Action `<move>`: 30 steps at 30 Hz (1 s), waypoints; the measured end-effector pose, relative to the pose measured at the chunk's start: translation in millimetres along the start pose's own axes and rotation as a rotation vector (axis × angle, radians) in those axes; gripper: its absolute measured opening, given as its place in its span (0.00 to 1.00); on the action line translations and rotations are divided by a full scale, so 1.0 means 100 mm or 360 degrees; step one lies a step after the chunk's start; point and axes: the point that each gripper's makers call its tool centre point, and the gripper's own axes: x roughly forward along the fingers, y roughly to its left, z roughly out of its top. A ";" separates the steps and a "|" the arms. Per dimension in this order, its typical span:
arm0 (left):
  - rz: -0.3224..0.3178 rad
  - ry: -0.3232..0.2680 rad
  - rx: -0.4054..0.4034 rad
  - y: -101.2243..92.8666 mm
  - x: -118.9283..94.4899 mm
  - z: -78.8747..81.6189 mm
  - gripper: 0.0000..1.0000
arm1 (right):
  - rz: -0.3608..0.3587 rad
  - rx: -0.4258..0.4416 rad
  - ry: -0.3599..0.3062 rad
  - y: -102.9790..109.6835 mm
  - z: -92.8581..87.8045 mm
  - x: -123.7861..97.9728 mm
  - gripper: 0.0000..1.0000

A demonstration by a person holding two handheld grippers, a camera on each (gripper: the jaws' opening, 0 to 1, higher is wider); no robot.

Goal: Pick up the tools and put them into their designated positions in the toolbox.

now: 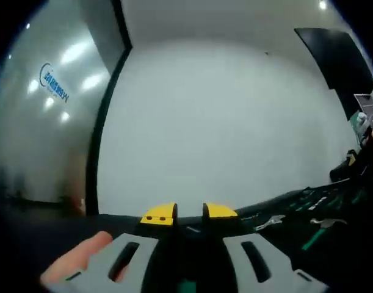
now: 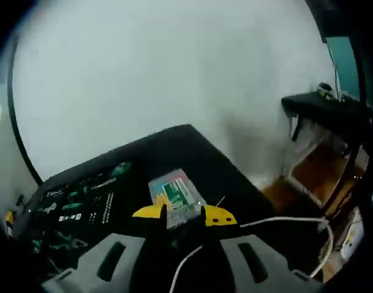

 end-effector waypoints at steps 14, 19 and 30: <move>-0.0188 0.0235 0.0573 -0.43 0.11 -0.28 0.14 | -0.0338 -0.0221 0.0465 -0.10 -0.35 0.19 0.11; -0.0175 0.0141 0.0486 -0.49 0.06 -0.10 0.14 | -0.0205 -0.0152 0.0304 -0.09 -0.10 -0.07 0.07; -0.0203 0.0226 0.0567 -0.46 0.15 -0.29 0.14 | 0.0801 -0.0113 0.0099 1.48 0.38 -0.44 0.07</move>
